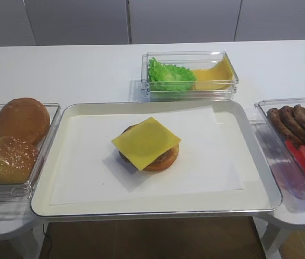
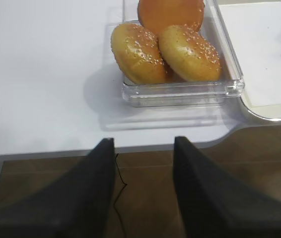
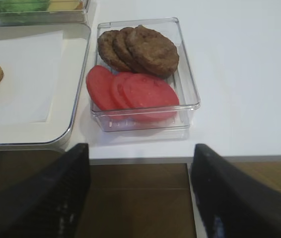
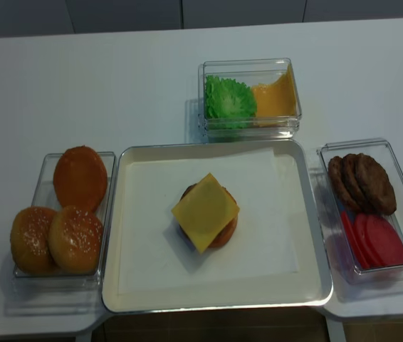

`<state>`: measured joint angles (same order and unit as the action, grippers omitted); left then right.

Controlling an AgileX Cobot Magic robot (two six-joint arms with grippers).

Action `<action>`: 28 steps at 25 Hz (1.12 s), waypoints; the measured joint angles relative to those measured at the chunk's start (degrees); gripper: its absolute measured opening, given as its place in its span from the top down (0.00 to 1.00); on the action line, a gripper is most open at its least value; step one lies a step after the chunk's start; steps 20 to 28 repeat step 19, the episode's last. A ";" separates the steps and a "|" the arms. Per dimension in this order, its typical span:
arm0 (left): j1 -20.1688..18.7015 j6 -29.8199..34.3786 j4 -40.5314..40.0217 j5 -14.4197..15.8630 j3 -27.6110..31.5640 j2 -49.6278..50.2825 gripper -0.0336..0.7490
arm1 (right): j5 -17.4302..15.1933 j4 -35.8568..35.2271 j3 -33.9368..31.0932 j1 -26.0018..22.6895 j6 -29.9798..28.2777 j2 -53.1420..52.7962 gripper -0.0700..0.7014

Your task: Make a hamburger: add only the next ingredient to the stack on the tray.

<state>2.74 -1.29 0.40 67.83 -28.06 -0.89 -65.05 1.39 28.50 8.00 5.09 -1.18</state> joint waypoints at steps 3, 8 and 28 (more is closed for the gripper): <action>0.00 0.00 0.00 0.00 0.00 0.00 0.58 | 0.00 0.00 0.00 0.00 0.00 0.00 0.26; 0.00 0.00 0.00 0.00 0.00 0.00 0.58 | 0.00 0.00 0.00 0.00 0.00 0.00 0.26; 0.00 0.00 0.00 0.00 0.00 0.00 0.58 | 0.00 0.00 0.00 0.00 -0.13 0.00 0.26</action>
